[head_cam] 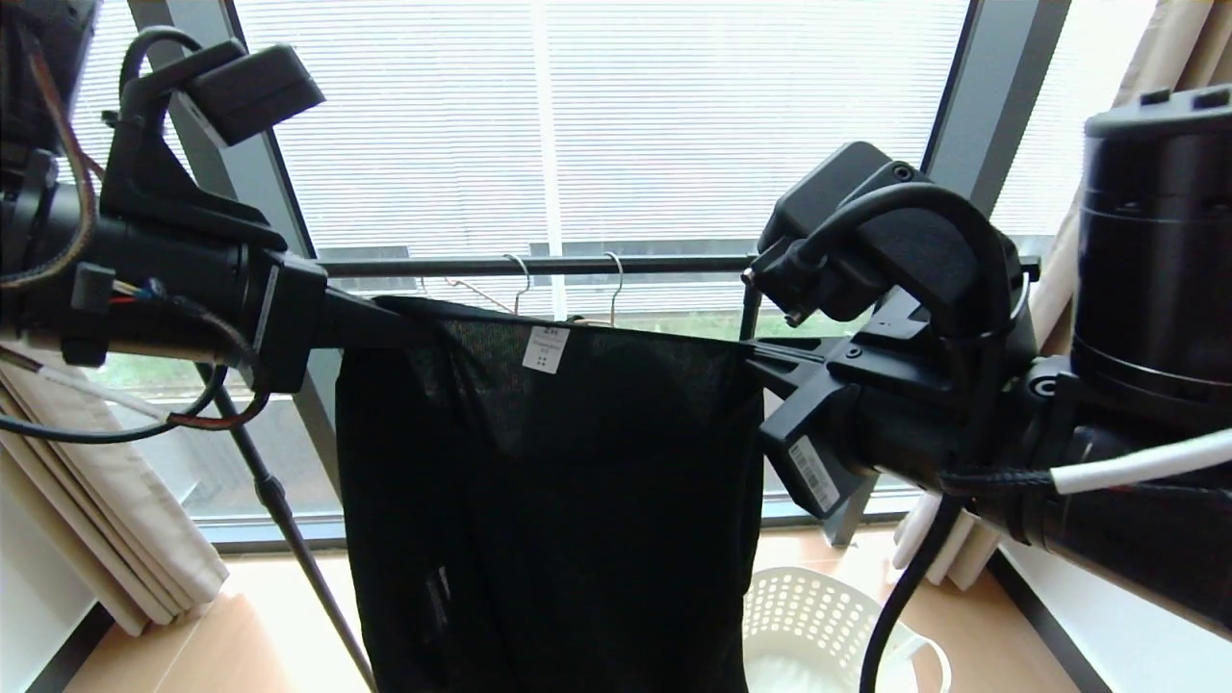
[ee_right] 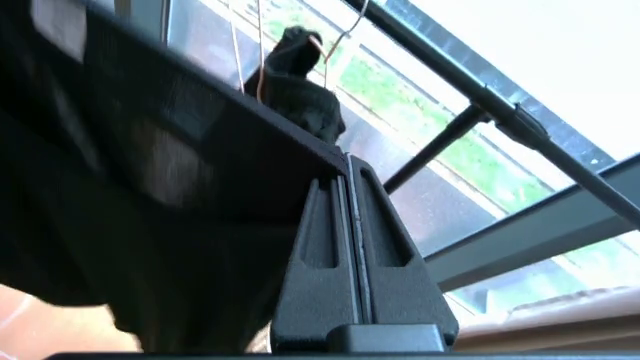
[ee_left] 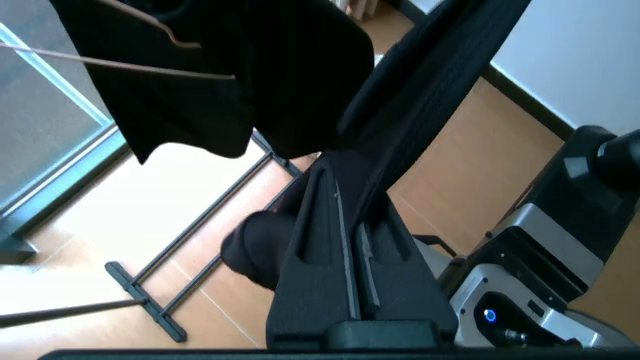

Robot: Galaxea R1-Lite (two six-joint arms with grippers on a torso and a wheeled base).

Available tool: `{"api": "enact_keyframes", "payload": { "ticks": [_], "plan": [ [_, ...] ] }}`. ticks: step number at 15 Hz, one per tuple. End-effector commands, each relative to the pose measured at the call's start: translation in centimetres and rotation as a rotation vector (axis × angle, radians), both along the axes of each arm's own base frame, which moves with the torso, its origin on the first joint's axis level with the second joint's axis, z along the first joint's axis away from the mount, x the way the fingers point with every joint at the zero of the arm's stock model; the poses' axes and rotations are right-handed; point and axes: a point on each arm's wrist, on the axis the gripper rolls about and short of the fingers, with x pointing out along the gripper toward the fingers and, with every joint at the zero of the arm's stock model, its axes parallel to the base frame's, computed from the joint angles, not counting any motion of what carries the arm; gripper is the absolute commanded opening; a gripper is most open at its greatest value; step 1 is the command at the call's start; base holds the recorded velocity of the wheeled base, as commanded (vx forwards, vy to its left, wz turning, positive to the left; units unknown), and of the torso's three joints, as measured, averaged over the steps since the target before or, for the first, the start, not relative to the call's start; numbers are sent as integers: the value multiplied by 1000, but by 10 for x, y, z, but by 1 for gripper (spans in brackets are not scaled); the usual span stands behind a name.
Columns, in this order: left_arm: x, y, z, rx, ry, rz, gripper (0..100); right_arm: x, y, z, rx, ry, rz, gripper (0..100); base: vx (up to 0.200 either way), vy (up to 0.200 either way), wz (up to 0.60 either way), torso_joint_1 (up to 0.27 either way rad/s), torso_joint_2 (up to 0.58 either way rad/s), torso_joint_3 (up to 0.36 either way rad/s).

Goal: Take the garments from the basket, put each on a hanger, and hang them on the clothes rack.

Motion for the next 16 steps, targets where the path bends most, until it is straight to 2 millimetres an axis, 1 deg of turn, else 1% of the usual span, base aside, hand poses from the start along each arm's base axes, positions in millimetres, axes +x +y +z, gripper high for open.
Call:
{"api": "enact_keyframes", "payload": {
  "ticks": [1, 3, 4, 5, 6, 7, 8, 9, 10, 13, 14, 16],
  "plan": [
    [25, -9, 6, -6, -14, 5, 0, -17, 4, 10, 26, -5, 78, 0, 0, 0, 0, 0, 0, 0],
    [41, -19, 11, -14, -34, -3, 0, -23, 19, 15, 84, 15, 132, 0, 0, 0, 0, 0, 0, 0],
    [48, -26, 14, -20, -47, -17, 0, -20, 27, 18, 133, 36, 137, 0, 0, 0, 0, 0, 0, 0],
    [55, -31, 16, -24, -56, -23, 0, -20, 34, 16, 166, 68, 167, 0, 0, 0, 0, 0, 0, 0],
    [56, -32, 18, -27, -62, -24, 0, -21, 35, 15, 185, 88, 179, 0, 0, 0, 0, 0, 0, 0],
    [61, -34, 22, -29, -68, -24, 0, -25, 40, 14, 254, 156, 228, 0, 0, 0, 0, 0, 0, 0],
    [63, -35, 23, -30, -67, -26, 0, -26, 41, 15, 283, 184, 257, 0, 0, 0, 0, 0, 0, 0],
    [67, -37, 25, -35, -74, -24, 0, -27, 44, 13, 321, 226, 275, 0, 0, 0, 0, 0, 0, 0],
    [71, -39, 27, -42, -79, -24, 0, -26, 52, 7, 350, 275, 284, 0, 0, 0, 0, 0, 0, 0],
    [76, -48, 28, -56, -81, -37, 0, -24, 61, 9, 433, 343, 302, 0, 0, 0, 0, 0, 0, 0],
    [77, -50, 28, -57, -81, -39, 0, -21, 67, 10, 470, 362, 289, 0, 0, 0, 0, 0, 0, 0],
    [79, -53, 28, -59, -83, -46, 0, -14, 84, 11, 532, 403, 265, 0, 0, 0, 0, 0, 0, 0]
  ]
}}
